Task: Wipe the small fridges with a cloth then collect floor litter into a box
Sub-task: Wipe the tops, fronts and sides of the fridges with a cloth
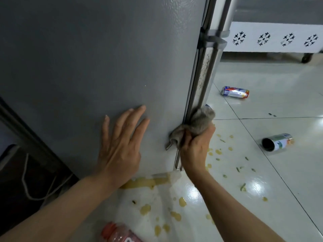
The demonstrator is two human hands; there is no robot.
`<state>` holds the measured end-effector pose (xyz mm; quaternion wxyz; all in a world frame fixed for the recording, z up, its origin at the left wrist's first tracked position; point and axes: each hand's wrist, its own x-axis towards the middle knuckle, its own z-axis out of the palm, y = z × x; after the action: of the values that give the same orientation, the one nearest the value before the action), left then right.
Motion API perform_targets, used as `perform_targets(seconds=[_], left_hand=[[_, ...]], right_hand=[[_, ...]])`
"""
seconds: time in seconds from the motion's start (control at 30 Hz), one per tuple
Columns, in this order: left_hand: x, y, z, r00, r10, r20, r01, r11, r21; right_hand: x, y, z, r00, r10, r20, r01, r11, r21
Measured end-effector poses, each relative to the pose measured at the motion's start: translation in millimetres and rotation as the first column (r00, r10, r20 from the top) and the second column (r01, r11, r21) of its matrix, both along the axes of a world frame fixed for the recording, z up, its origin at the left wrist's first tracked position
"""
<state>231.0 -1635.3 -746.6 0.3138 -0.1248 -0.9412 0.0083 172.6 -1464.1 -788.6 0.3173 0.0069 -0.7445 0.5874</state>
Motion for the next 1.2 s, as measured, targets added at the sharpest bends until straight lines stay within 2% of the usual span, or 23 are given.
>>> perform_targets(seconds=[0.03,0.1,0.13,0.2,0.27,0.37,0.43,0.5,0.53,0.6,0.67,0.8,0.83,0.93,1.0,1.03,1.07,1.2], left_hand=[[-0.4,-2.0,-2.0,1.000,0.002,0.001,-0.002,1.000,-0.015],[-1.9,-3.4,-5.7,1.000,0.009,0.009,-0.008,0.998,-0.055],[-2.4,-3.6,-7.4,1.000,0.017,0.017,-0.016,0.997,-0.071],[-2.2,-3.8,-11.9,0.999,0.040,0.032,-0.037,0.995,-0.089],[-0.9,-4.6,-17.1,0.998,0.054,0.045,-0.048,0.992,-0.118],[2.9,-7.3,-22.9,0.997,0.052,0.060,-0.043,0.989,-0.144],[4.8,-10.1,-23.5,0.996,0.052,0.069,-0.040,0.987,-0.159],[7.3,-14.3,-23.0,0.996,0.053,0.078,-0.038,0.984,-0.176],[9.0,-16.5,-22.6,0.995,0.051,0.083,-0.035,0.983,-0.180],[12.3,-20.6,-20.9,0.994,0.059,0.087,-0.042,0.982,-0.185],[14.8,-25.0,-19.3,0.990,0.095,0.104,-0.074,0.979,-0.189],[16.6,-33.0,-19.0,0.982,0.153,0.111,-0.123,0.964,-0.237],[16.5,-34.1,-19.4,0.981,0.159,0.109,-0.127,0.958,-0.257],[16.9,-35.5,-17.6,0.976,0.167,0.142,-0.121,0.952,-0.281],[20.4,-35.4,-12.2,0.963,0.192,0.190,-0.131,0.948,-0.291],[23.1,-35.5,-8.6,0.954,0.212,0.213,-0.144,0.945,-0.295],[26.5,-36.1,-4.8,0.945,0.228,0.235,-0.156,0.945,-0.288],[36.0,-47.0,5.3,0.940,0.236,0.245,-0.188,0.961,-0.202]], right_hand=[[-9.1,1.5,19.3,0.993,0.010,-0.119,-0.010,1.000,0.007],[-30.5,2.0,49.9,0.941,-0.083,-0.327,0.107,0.993,0.055],[-36.9,0.0,55.9,0.911,-0.139,-0.388,0.185,0.979,0.082],[-36.6,-3.8,42.9,0.892,-0.177,-0.416,0.251,0.959,0.131],[-21.0,-3.2,1.2,0.939,-0.112,-0.325,0.183,0.963,0.198],[2.2,4.6,-51.4,0.997,0.031,-0.078,-0.010,0.967,0.255],[8.5,8.9,-58.0,0.998,0.050,-0.037,-0.038,0.960,0.277],[11.0,13.4,-46.7,0.989,0.020,-0.146,0.026,0.951,0.307],[10.2,14.6,-34.8,0.966,-0.019,-0.256,0.118,0.919,0.377],[2.7,13.3,-7.3,0.872,-0.005,-0.489,0.258,0.854,0.451],[-9.9,7.5,10.8,0.791,0.102,-0.603,0.324,0.767,0.555],[-24.6,6.0,-16.1,0.784,0.331,-0.525,0.286,0.557,0.780],[-23.0,9.7,-31.9,0.785,0.394,-0.478,0.274,0.471,0.838],[-14.9,22.3,-60.9,0.778,0.573,-0.259,0.252,0.092,0.963],[-14.8,26.2,-50.4,0.746,0.640,-0.182,0.271,-0.042,0.962],[-16.4,25.8,-39.3,0.733,0.658,-0.174,0.279,-0.058,0.959],[-18.0,23.9,-25.8,0.722,0.665,-0.189,0.276,-0.026,0.961],[-23.8,-4.1,24.4,0.712,0.583,-0.392,0.272,0.286,0.919]])
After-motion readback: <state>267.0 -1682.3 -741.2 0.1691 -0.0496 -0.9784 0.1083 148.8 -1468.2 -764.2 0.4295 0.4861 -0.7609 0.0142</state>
